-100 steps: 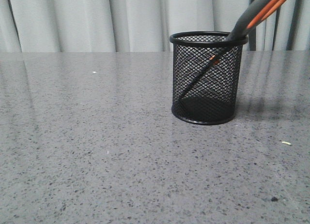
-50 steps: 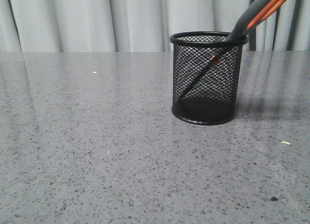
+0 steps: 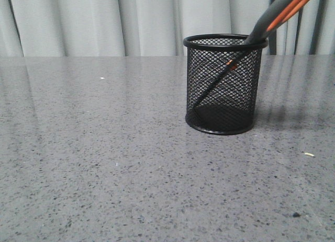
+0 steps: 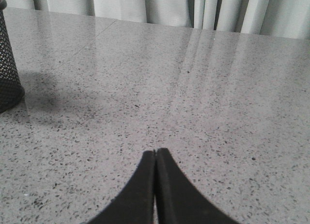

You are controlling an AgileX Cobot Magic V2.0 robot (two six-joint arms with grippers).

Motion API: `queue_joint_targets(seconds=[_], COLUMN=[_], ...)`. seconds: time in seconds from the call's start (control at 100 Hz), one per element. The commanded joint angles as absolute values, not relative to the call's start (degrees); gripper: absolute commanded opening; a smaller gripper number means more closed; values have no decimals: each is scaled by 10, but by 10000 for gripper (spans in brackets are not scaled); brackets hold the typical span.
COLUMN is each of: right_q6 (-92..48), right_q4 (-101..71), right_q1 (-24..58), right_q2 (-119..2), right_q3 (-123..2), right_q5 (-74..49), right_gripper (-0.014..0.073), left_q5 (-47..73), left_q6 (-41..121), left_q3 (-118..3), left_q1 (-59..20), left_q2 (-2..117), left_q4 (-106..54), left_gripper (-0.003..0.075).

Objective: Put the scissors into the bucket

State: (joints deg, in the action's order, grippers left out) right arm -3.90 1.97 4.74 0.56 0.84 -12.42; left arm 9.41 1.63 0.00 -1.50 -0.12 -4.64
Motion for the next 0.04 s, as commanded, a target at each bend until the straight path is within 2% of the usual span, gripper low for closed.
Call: queue_joint_targets(seconds=[0.0,0.03], right_q6=[-39,-39], right_q4=[29,29], right_q1=[44,44], right_q2=[19,19], right_q3=[11,11], right_q5=[-83,-83], right_gripper=[-66,-66], left_q5=[52,52], left_q6=[10,10], left_q3=[23,23], left_q1=[-14,-14], left_q2=[-17,-17], left_q4=[-47,-47], left_gripper=[-20,-20])
